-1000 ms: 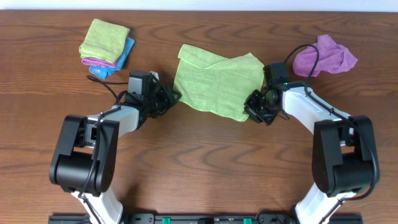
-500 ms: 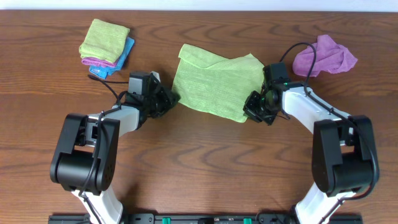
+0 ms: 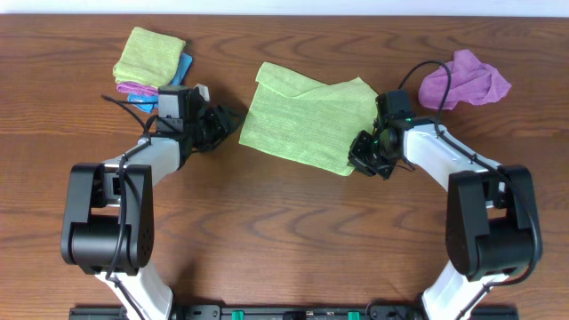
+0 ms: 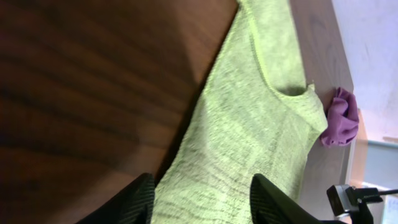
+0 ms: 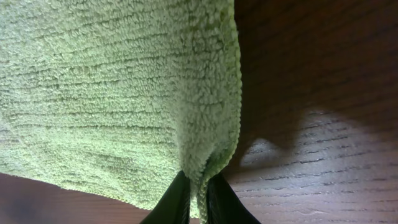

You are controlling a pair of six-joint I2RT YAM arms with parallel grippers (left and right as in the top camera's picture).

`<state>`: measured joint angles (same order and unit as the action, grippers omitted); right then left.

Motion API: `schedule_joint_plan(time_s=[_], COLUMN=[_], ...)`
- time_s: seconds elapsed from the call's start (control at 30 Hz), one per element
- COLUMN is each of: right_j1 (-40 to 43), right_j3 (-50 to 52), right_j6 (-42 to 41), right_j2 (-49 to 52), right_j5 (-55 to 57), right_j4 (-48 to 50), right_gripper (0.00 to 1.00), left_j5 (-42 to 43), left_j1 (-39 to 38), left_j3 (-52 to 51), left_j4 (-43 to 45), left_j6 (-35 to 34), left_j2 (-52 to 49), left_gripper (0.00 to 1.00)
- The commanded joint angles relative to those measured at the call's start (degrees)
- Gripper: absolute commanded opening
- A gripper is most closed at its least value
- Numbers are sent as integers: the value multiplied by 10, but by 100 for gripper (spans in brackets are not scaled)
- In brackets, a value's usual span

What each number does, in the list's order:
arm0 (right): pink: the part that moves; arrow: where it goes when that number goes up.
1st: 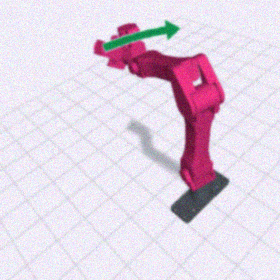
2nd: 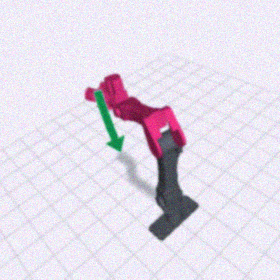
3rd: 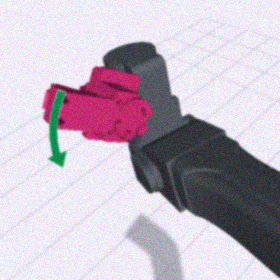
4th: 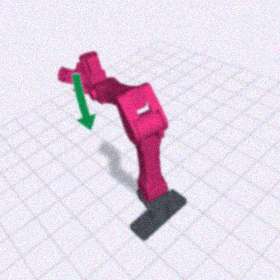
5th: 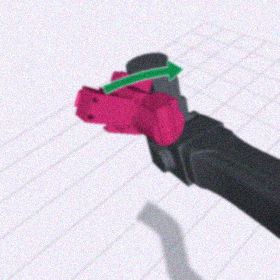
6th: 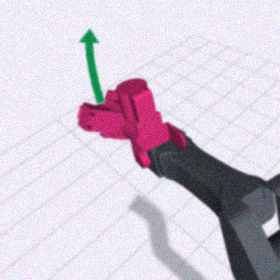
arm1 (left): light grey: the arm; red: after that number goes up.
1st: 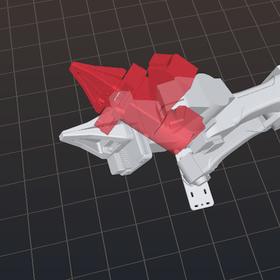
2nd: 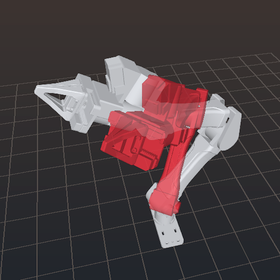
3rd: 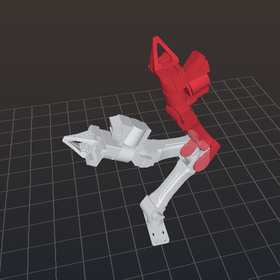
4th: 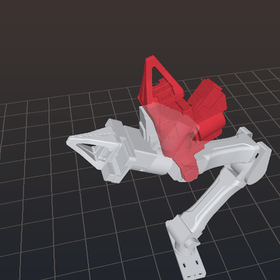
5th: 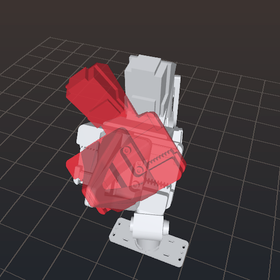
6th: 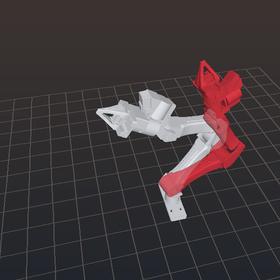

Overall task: Fold the cloth
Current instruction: 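Grasp the cloth's left corner with the left gripper, right gripper holding right corner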

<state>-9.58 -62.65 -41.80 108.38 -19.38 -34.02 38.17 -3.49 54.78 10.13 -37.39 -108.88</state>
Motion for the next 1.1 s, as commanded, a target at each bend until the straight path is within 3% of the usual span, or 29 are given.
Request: schedule_joint_plan(time_s=[0.0, 0.83, 0.93, 1.07], right_j1=[2, 2, 2, 2], right_j3=[2, 2, 2, 2], right_j6=[7, 7, 7, 7], right_j2=[9, 9, 9, 9], right_j5=[-2, -17, -17, -17], right_j4=[0, 0, 0, 0], right_gripper=[13, 14, 14, 14], left_j5=[-14, -51, -54, -87], left_j1=[-4, -60, -66, -91], left_j3=[11, 11, 11, 11], left_j4=[-10, -27, -36, -73], left_j6=[23, 55, 71, 109], left_j2=[2, -40, -41, -43], left_gripper=[54, 58, 54, 30])
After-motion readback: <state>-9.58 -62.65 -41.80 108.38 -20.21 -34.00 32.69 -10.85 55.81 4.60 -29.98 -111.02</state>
